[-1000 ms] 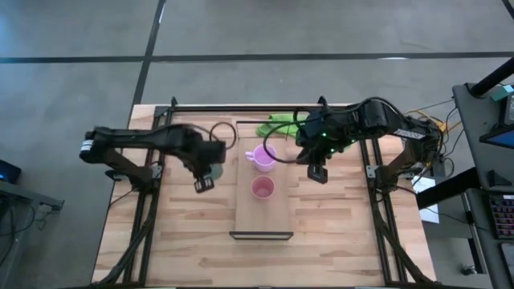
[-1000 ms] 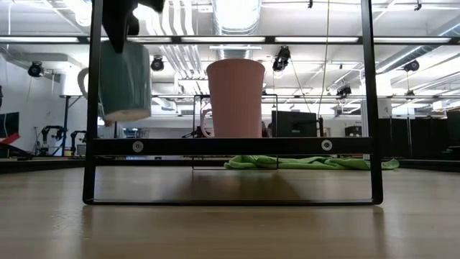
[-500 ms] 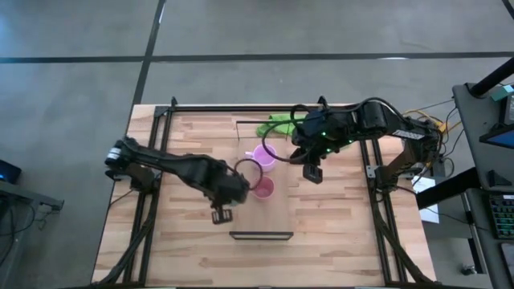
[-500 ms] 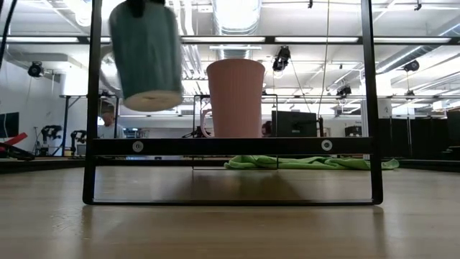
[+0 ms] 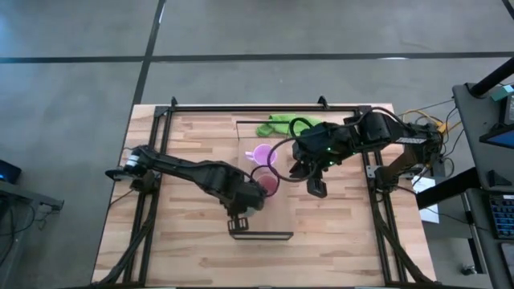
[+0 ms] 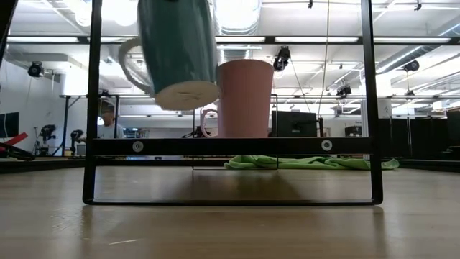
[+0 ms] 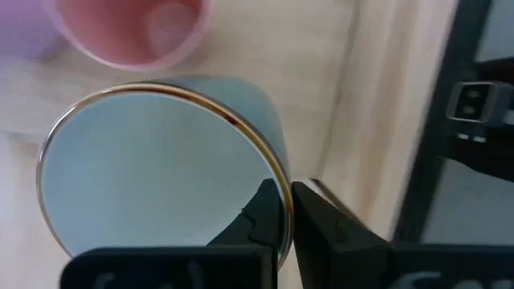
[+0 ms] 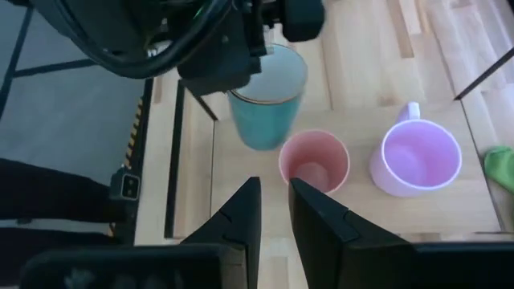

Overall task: Stack small to large cups/mugs on shelf
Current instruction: Put the green mug on the shelf

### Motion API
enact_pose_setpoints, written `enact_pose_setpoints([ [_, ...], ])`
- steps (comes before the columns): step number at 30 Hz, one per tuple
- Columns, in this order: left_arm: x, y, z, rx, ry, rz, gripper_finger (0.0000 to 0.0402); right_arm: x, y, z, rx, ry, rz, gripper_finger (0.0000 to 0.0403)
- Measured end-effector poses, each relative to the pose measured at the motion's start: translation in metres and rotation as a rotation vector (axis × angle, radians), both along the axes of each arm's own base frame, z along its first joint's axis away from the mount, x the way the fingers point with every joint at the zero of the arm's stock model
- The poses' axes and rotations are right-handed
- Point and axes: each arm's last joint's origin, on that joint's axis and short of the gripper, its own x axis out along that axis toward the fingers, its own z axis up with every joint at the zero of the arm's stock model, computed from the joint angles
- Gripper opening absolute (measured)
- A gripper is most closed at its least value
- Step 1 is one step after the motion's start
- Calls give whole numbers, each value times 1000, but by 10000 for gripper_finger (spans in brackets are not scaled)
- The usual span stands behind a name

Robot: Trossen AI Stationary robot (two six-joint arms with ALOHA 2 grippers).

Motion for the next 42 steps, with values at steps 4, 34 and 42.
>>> enact_pose_setpoints([
  [4,1,-8,-4,-51,30,-14,0,-2,0,-2,-6,25,4,61],
  [34,38,-37,-32,-16,-66,22,0,-25,-4,13,-45,-32,53,61],
  [42,39,-39,-35,-13,-66,-9,0,-27,-4,14,-57,-38,67,61],
])
